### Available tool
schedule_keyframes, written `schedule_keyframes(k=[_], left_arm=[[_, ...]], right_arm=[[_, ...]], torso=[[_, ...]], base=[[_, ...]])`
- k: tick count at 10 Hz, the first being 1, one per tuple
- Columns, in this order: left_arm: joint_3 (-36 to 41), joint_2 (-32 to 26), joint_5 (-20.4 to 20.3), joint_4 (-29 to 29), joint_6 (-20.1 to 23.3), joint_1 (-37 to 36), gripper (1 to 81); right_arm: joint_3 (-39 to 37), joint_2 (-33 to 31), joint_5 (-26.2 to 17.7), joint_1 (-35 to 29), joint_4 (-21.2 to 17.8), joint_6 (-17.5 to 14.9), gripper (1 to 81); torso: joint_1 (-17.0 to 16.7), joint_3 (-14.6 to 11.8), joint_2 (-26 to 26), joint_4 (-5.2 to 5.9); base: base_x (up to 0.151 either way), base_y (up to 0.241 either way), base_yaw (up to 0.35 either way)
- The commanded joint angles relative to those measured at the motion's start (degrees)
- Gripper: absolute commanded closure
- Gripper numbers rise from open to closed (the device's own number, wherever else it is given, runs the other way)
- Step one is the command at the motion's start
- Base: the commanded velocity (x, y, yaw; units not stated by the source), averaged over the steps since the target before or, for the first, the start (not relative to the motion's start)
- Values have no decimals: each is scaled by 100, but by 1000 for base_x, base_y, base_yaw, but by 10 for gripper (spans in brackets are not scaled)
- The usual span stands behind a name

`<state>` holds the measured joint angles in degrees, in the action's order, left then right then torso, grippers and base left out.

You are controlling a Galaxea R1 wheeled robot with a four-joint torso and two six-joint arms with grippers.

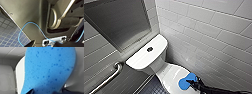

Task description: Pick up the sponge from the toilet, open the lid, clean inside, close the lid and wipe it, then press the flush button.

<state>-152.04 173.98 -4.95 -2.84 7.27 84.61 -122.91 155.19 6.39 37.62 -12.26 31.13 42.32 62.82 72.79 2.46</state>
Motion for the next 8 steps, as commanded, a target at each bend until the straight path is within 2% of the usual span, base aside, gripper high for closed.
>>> schedule_keyframes(k=[1,4,5,8], left_arm=[[8,32,486,-50,3,236,10],[8,5,486,-50,3,288,10],[8,5,486,-59,3,288,10],[8,23,486,-50,3,288,10]], right_arm=[[-232,-3,-270,-540,232,-46,10],[-514,156,-85,-514,629,-46,10],[-732,287,55,-470,672,-55,10],[-892,419,73,-373,673,-54,10]], torso=[[0,2,0,0],[0,0,0,0],[-2,0,0,-2],[-2,0,2,-2]], base=[[0,0,0],[0,0,0],[0,0,0],[0,0,0]])
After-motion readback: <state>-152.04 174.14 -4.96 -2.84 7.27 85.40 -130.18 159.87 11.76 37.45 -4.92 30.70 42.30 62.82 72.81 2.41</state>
